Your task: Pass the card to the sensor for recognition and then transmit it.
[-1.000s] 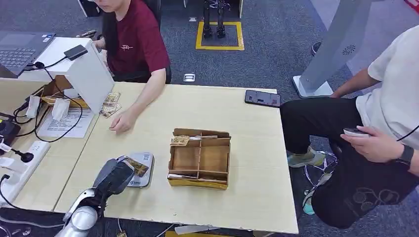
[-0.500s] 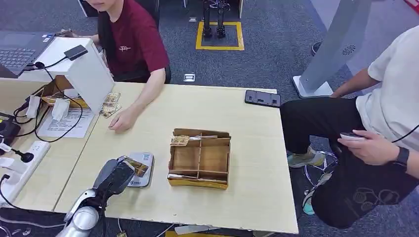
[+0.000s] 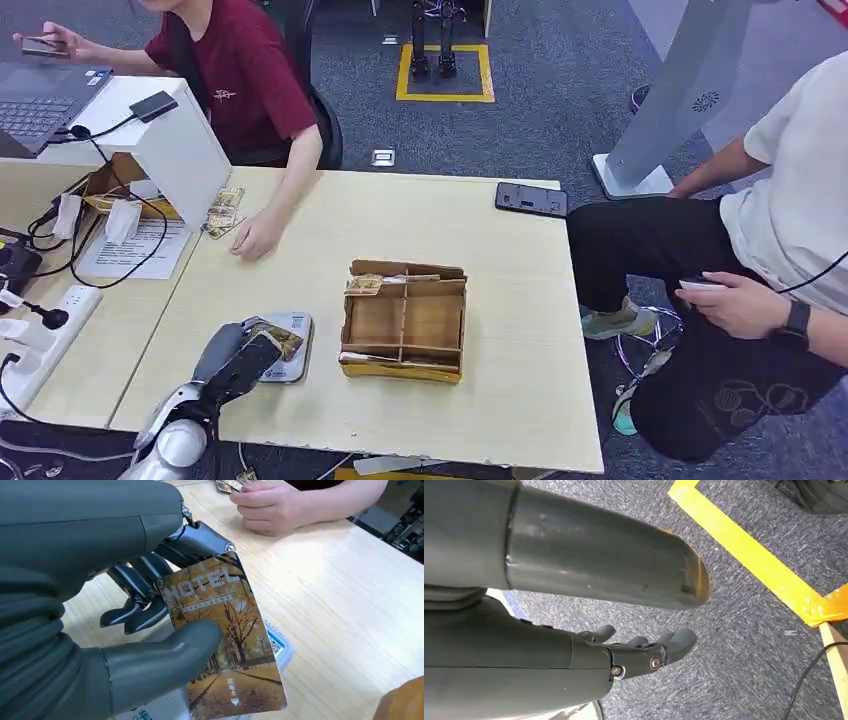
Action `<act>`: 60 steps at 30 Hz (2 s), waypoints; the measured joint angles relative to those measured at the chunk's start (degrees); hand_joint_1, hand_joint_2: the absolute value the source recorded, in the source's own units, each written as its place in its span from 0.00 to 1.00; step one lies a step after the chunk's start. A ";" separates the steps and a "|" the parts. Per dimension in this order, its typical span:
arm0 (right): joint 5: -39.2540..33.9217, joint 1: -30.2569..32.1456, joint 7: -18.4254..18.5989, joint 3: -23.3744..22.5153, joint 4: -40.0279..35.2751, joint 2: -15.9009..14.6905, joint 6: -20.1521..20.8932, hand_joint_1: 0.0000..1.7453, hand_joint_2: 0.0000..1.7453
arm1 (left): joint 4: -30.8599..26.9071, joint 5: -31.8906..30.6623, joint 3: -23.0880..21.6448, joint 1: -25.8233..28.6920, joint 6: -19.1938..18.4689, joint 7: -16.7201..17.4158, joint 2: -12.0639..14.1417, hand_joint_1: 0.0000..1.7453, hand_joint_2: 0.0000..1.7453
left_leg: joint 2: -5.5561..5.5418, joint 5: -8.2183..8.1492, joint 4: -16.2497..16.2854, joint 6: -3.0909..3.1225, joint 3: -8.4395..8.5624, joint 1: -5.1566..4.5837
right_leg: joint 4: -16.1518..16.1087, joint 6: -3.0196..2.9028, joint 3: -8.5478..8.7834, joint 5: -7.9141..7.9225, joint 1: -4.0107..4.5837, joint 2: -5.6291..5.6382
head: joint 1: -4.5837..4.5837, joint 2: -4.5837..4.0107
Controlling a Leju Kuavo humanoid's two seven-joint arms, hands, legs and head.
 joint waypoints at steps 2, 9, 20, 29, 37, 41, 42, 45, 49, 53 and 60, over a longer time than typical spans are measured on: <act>0.04 -0.09 0.00 0.13 0.00 0.00 0.02 0.00 0.00 | 0.92 -1.73 -0.37 -0.23 0.39 0.46 -0.33 1.00 1.00 | 0.00 0.00 0.00 0.00 0.03 0.00 | 0.00 0.00 0.02 0.00 0.00 0.00 | 0.02 -0.02; 0.37 -0.38 0.00 0.17 0.00 0.02 0.00 0.00 0.00 | 3.12 -3.69 -0.94 -0.43 0.87 0.48 -1.27 1.00 1.00 | -0.05 0.00 -0.01 0.00 0.15 -0.01 | 0.00 0.01 0.19 -0.01 0.00 -0.08 | 0.00 -0.02; 0.44 -0.54 0.13 0.20 0.00 0.02 0.02 0.00 0.00 | 3.95 -3.89 -1.18 -0.46 0.89 0.46 -1.84 1.00 1.00 | -0.08 0.02 -0.03 0.03 0.40 -0.01 | 0.00 0.01 0.48 -0.01 0.00 -0.12 | 0.00 -0.02; 0.63 -0.54 0.00 0.20 0.00 0.02 -0.24 0.00 0.00 | 2.51 18.63 2.45 1.93 -4.55 -9.61 -3.74 1.00 1.00 | -0.13 0.05 -0.02 0.06 0.36 -0.01 | 0.00 0.01 0.41 -0.01 0.00 -0.18 | 0.02 0.00; 1.05 -0.69 -0.28 0.22 -0.02 0.07 -1.07 0.00 0.00 | -4.97 29.14 8.97 -0.71 6.01 -14.95 -6.40 1.00 1.00 | -0.13 0.18 0.01 0.05 0.09 -0.01 | 0.00 0.07 0.14 0.10 0.00 -0.16 | 0.00 -0.02; 1.71 -0.81 0.09 0.35 -0.02 0.11 -0.74 0.00 0.00 | -7.22 28.81 11.32 -2.83 10.63 -16.96 -6.67 1.00 1.00 | -0.13 0.19 0.01 0.04 0.05 0.01 | 0.00 0.07 0.10 0.10 0.01 -0.16 | 0.02 0.00; 1.97 -0.86 0.15 0.44 -0.02 0.11 -0.46 0.00 0.00 | -7.35 27.12 11.67 -3.56 12.62 -17.69 -6.56 1.00 1.00 | -0.13 0.19 0.01 0.04 0.04 0.01 | 0.00 0.07 0.09 0.10 0.01 -0.16 | 0.00 -0.02; 2.51 -0.99 0.66 1.09 -0.04 0.11 0.39 0.00 0.00 | -7.32 21.31 12.22 -5.84 18.19 -19.56 -6.18 1.00 1.00 | -0.16 0.19 0.01 0.04 0.02 0.01 | 0.00 0.07 0.09 0.10 0.01 -0.18 | 0.00 0.00; 3.36 -1.58 0.66 1.62 -0.11 0.11 1.35 0.00 0.00 | -6.06 9.79 12.26 -9.07 24.53 -20.00 -4.94 1.00 1.00 | -0.14 0.20 0.01 0.03 0.01 0.01 | 0.01 0.07 0.07 0.13 0.01 -0.15 | 0.02 0.00; 4.02 -2.31 0.66 1.81 -0.35 0.11 2.27 0.00 0.00 | -2.53 -0.97 12.24 -12.42 29.68 -18.60 -3.13 1.00 1.00 | -0.14 0.22 0.01 0.05 0.01 0.00 | 0.01 0.07 0.04 0.13 0.00 -0.15 | 0.02 -0.02; 4.09 -2.98 0.63 2.10 -0.50 0.11 2.16 0.00 0.00 | 2.25 -5.16 12.22 -15.58 32.00 -18.08 -1.51 1.00 1.00 | -0.13 0.22 0.01 0.05 -0.01 0.00 | 0.01 0.06 0.02 0.14 0.00 -0.13 | 0.00 -0.02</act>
